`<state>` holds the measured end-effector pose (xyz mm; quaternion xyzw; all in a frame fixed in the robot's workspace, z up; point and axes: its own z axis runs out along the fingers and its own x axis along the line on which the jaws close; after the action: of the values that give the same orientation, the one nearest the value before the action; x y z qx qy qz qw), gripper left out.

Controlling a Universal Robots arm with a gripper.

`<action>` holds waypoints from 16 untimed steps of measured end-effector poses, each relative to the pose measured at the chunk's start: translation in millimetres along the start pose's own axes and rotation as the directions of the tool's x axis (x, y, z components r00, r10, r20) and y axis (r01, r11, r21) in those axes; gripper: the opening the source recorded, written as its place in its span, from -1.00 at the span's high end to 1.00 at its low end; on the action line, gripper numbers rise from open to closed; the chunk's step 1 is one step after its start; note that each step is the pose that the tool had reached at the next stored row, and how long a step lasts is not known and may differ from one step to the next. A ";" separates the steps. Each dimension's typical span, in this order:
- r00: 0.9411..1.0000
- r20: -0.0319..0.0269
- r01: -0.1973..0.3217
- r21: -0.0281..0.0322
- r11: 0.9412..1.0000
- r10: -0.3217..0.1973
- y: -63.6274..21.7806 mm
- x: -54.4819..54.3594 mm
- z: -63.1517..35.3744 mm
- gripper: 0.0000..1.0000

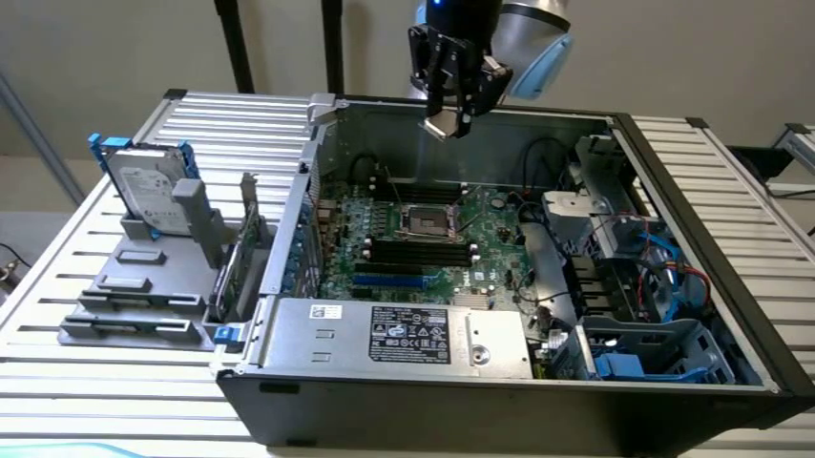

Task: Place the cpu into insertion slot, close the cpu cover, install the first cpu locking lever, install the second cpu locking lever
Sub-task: 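Place the cpu into insertion slot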

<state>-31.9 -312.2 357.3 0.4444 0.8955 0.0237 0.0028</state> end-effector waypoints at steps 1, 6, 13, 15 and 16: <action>1.000 0.001 -0.018 0.000 1.000 0.018 0.0 0.0 0.3 -0.09; 0.994 0.005 -0.107 -0.002 0.994 0.107 -0.1 0.0 1.5 -0.09; 0.974 0.010 -0.228 -0.005 0.974 0.228 -0.1 -0.1 3.2 -0.09; 0.965 0.011 -0.261 -0.006 0.965 0.261 -0.2 -0.1 3.5 -0.09; 0.961 0.012 -0.278 -0.006 0.961 0.278 -0.2 -0.1 3.7 -0.09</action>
<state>-31.9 -312.2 353.5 0.5657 0.8243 0.0231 0.0061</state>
